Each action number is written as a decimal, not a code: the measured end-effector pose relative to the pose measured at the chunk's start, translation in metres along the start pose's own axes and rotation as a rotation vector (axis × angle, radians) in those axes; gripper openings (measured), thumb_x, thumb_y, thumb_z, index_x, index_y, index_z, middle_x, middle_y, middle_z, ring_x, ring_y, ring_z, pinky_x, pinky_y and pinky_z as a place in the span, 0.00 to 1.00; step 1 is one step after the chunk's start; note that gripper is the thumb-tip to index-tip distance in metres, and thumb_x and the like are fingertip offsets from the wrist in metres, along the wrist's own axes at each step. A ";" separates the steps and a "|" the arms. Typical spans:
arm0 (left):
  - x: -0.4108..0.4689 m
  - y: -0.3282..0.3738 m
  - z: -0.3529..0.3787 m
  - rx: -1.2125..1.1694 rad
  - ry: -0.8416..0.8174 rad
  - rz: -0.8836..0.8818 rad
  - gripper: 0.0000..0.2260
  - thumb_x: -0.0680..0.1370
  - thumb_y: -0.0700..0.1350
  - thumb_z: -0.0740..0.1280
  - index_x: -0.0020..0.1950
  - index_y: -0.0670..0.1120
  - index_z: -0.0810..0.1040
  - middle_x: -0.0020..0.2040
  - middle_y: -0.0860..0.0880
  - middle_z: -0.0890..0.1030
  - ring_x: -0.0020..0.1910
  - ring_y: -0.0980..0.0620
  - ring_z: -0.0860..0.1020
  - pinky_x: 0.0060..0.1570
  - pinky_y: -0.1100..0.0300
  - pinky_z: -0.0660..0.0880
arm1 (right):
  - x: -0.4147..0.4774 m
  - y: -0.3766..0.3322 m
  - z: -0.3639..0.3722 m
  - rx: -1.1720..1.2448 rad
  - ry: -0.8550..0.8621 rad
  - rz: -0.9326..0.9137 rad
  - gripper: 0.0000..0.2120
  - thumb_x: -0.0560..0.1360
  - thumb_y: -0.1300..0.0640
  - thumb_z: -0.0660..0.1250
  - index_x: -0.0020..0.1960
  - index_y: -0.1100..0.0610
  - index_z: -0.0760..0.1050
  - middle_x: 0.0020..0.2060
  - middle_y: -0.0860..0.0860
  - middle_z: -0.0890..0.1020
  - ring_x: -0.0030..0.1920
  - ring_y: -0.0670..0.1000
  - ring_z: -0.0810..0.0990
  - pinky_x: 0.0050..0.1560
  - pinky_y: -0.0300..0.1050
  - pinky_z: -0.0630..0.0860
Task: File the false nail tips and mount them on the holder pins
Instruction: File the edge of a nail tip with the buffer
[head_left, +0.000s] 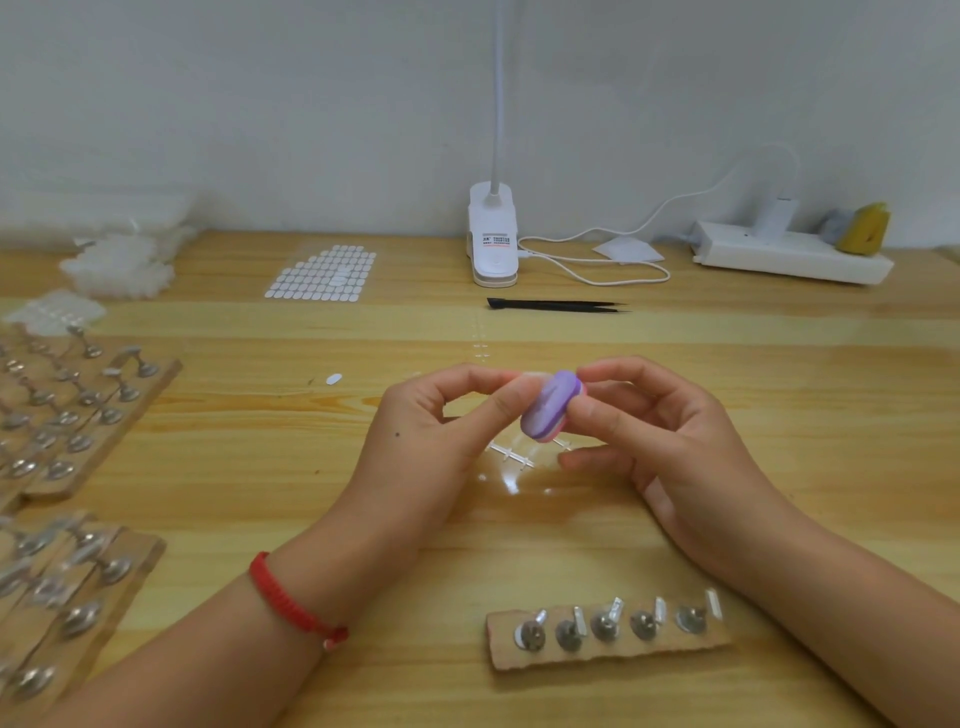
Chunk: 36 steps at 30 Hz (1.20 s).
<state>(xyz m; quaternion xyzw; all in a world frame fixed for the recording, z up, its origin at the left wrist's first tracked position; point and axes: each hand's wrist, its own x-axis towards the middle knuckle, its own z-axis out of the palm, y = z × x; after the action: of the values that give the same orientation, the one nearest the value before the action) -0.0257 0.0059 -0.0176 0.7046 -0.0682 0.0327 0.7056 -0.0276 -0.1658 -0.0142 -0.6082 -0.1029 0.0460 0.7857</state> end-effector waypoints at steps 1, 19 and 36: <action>0.000 0.000 0.000 0.001 -0.005 0.006 0.06 0.70 0.53 0.71 0.43 0.54 0.86 0.42 0.57 0.85 0.39 0.64 0.80 0.39 0.76 0.71 | 0.000 0.000 0.000 0.006 0.000 0.000 0.09 0.63 0.57 0.76 0.43 0.51 0.84 0.43 0.57 0.86 0.43 0.54 0.85 0.38 0.42 0.81; -0.002 0.001 0.001 0.071 0.002 0.044 0.08 0.69 0.52 0.70 0.39 0.48 0.84 0.27 0.50 0.70 0.21 0.60 0.60 0.24 0.73 0.58 | 0.001 0.003 -0.001 -0.014 0.093 0.010 0.13 0.62 0.56 0.76 0.47 0.54 0.85 0.47 0.54 0.86 0.42 0.54 0.86 0.38 0.41 0.81; -0.001 0.001 0.000 0.026 -0.028 0.002 0.07 0.76 0.42 0.68 0.38 0.43 0.75 0.23 0.56 0.65 0.22 0.59 0.60 0.22 0.71 0.58 | 0.000 0.000 0.001 -0.062 0.027 0.016 0.11 0.66 0.56 0.75 0.49 0.52 0.85 0.42 0.53 0.85 0.40 0.51 0.85 0.34 0.41 0.80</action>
<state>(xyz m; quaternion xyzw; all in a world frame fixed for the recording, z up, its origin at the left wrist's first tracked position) -0.0272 0.0059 -0.0172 0.7139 -0.0784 0.0245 0.6954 -0.0282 -0.1647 -0.0136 -0.6335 -0.0889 0.0407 0.7676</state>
